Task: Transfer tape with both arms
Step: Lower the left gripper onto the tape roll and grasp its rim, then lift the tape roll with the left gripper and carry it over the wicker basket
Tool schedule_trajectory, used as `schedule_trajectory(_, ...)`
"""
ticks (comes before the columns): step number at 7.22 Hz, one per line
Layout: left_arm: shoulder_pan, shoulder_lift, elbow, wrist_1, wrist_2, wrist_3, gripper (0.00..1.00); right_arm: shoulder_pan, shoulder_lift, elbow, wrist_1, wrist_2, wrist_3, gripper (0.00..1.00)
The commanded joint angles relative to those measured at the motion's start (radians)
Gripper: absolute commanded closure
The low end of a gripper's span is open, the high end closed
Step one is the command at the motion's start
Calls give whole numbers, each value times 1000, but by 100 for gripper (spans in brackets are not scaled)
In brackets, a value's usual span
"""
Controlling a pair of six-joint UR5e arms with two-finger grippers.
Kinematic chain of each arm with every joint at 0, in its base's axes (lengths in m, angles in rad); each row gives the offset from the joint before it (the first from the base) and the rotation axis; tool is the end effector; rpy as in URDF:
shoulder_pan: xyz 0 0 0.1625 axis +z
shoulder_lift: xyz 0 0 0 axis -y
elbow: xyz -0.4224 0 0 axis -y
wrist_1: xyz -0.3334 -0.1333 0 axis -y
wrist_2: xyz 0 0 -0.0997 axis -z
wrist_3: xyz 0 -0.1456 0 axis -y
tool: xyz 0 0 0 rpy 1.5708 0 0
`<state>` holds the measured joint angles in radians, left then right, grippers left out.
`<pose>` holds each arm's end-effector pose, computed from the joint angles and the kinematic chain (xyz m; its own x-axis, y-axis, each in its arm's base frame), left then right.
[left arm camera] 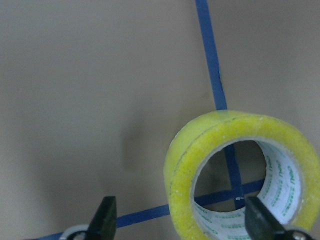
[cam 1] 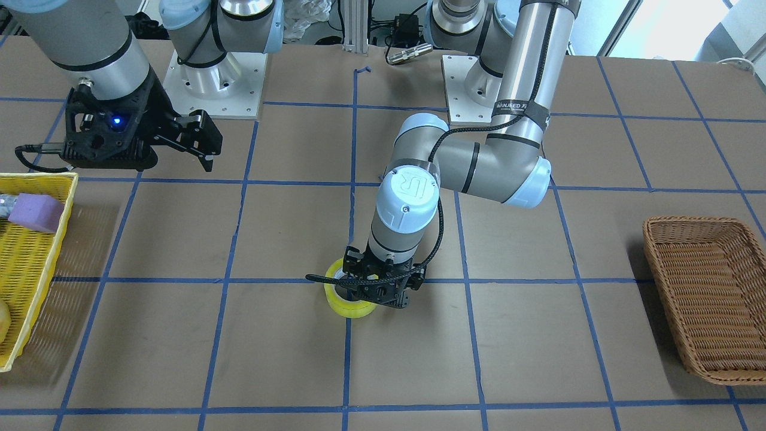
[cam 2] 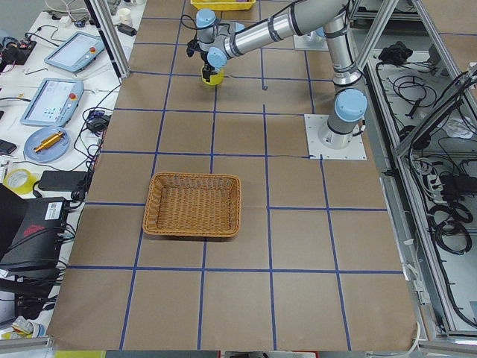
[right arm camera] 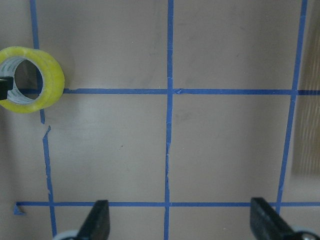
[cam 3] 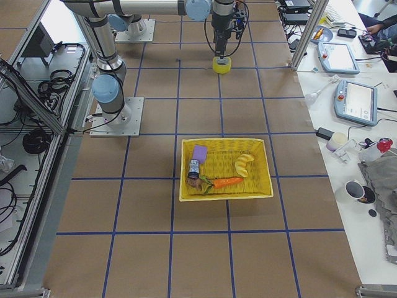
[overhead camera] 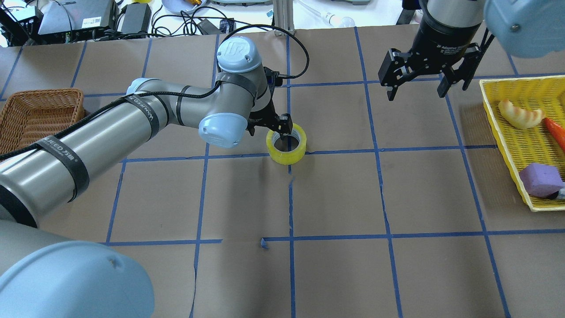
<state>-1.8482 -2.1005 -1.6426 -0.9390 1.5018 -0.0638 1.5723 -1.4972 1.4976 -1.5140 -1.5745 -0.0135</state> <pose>-0.3001 -0.5305 0.1962 -0.9744 0.2134 0.0707 0.2120 0.9769 -0.0258 0.1334 -0.4555 0.4326 -0.9999 -0.0152 0.0029 -0.0150 0.9982 0.0572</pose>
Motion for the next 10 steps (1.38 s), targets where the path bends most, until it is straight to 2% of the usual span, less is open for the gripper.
schedule_trajectory(1,0,-26,0,32,0,-14,44,0,3,1,0,2,3,0)
schedule_trajectory(2,0,-30,3,40,0,-14,59,0,2,1,-2,2,3,0)
schedule_trajectory(3,0,-30,3,54,0,-8,62,0,0,0,-2,-11,3,0)
schedule_trajectory(4,0,-29,4,52,0,-1,75,0,2,3,0,-16,4,0)
schedule_trajectory(5,1,-14,13,51,3,5,94,0,2,3,2,-16,3,0)
schedule_trajectory(6,9,12,18,43,1,4,95,0,3,13,-2,-16,1,0)
schedule_trajectory(7,29,35,21,39,3,9,100,0,0,19,-11,-18,3,0)
schedule_trajectory(8,79,66,23,4,6,53,100,0,-3,18,-12,-16,4,0)
schedule_trajectory(10,292,158,88,-227,12,271,100,0,-6,20,-14,-18,4,0)
